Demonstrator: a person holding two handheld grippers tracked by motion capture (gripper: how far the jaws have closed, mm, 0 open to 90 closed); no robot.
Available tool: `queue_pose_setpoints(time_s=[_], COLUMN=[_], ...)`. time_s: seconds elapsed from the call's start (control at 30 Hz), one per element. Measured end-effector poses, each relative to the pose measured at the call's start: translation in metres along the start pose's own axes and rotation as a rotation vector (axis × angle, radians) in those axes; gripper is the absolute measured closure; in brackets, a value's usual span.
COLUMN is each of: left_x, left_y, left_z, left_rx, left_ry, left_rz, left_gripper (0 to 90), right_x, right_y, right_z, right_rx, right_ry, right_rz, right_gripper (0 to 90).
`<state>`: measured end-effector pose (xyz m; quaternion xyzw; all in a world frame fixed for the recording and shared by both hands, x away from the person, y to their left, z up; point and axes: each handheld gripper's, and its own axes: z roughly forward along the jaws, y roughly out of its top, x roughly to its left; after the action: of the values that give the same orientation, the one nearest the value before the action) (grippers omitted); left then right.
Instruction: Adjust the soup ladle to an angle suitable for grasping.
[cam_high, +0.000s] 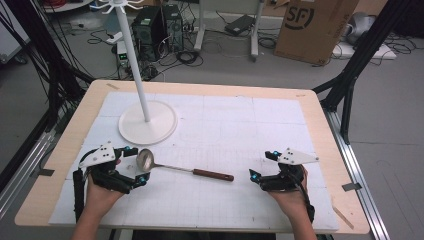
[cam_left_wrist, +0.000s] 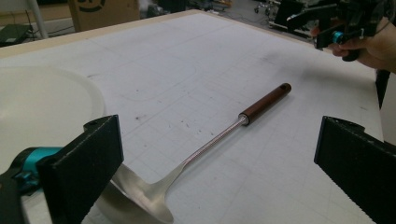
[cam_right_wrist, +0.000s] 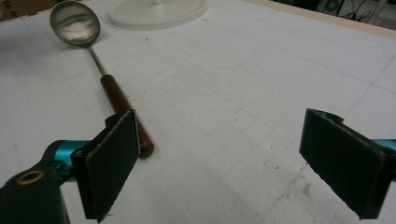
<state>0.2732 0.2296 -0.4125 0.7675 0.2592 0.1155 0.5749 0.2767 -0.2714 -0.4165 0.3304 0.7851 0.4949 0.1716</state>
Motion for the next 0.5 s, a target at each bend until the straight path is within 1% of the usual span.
queue_pose_setpoints(time_s=[0.07,0.17,0.33,0.43,0.5], left_x=[-0.003,-0.005,-0.008,-0.01,-0.011], left_y=[0.001,0.003,0.01,0.014,0.016], left_z=[0.005,0.015,0.034,0.045,0.052], left_rx=[0.019,0.048,0.088,0.099,0.106], left_ry=[-0.021,-0.035,-0.053,-0.06,-0.064], left_rz=[0.007,0.023,0.031,0.038,0.035], left_gripper=[1.8,1.8,1.8,1.8,1.8], right_x=[0.0,0.0,-0.001,-0.001,-0.001], right_y=[0.0,0.0,0.001,0.001,0.0], right_z=[0.001,0.0,-0.001,-0.001,0.0], right_rx=[0.004,0.0,-0.008,-0.007,-0.007], right_ry=[-0.003,-0.002,0.0,0.004,0.004], right_rz=[-0.008,-0.006,-0.003,0.0,0.001], right_gripper=[10.9,10.8,10.8,10.8,10.9])
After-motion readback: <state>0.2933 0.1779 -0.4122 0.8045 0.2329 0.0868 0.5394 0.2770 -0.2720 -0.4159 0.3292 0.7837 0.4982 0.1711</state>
